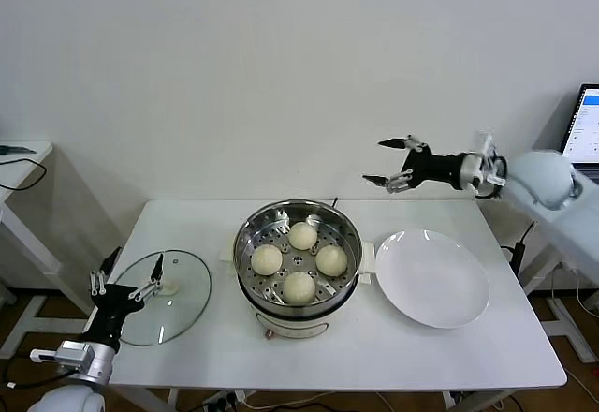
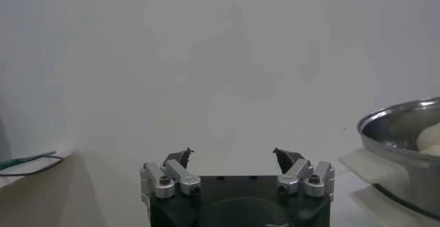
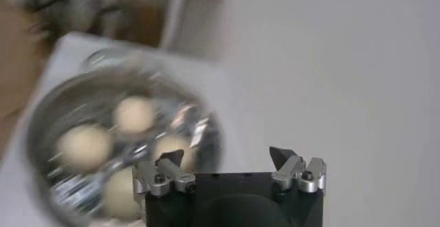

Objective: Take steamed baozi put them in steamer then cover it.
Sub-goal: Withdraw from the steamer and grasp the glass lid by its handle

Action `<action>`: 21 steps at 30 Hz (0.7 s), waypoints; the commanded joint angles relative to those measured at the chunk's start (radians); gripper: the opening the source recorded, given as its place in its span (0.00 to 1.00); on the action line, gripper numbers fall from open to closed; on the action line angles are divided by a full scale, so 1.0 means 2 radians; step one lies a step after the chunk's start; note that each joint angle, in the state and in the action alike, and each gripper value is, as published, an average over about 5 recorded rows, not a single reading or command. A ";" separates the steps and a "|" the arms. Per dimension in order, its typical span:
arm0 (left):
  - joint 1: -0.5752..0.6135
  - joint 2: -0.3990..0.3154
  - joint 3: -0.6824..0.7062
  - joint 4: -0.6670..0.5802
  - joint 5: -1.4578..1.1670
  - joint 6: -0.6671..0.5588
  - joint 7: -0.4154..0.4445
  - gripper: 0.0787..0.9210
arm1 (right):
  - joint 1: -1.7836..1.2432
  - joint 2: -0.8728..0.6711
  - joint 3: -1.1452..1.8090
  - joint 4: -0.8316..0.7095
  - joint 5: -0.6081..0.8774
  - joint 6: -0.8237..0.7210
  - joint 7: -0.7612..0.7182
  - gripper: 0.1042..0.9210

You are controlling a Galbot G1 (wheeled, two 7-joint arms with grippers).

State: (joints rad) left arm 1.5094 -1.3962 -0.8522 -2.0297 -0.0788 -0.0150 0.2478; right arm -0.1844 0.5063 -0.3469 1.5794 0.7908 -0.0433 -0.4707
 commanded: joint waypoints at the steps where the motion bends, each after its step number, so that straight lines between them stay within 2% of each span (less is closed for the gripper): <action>1: -0.003 -0.003 0.009 0.000 0.007 -0.015 -0.007 0.88 | -0.370 0.067 0.360 0.060 -0.023 0.086 0.211 0.88; 7: -0.004 -0.005 0.014 0.002 0.014 -0.024 -0.012 0.88 | -0.500 0.188 0.439 0.133 -0.081 0.128 0.262 0.88; 12: -0.001 -0.001 0.017 0.001 0.016 -0.021 -0.003 0.88 | -0.583 0.287 0.449 0.180 -0.138 0.176 0.285 0.88; 16: 0.004 0.007 0.025 0.002 0.027 -0.023 0.007 0.88 | -0.618 0.337 0.439 0.195 -0.173 0.201 0.294 0.88; 19: 0.004 0.007 0.033 0.008 0.055 -0.043 0.003 0.88 | -0.632 0.367 0.434 0.198 -0.184 0.210 0.301 0.88; 21: 0.005 0.007 0.036 0.017 0.097 -0.077 -0.003 0.88 | -0.640 0.380 0.432 0.196 -0.192 0.217 0.303 0.88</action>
State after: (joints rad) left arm 1.5142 -1.3881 -0.8037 -2.0198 -0.0254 -0.0659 0.2417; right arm -1.1960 1.0124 0.3986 1.8799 0.5355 0.2775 0.0282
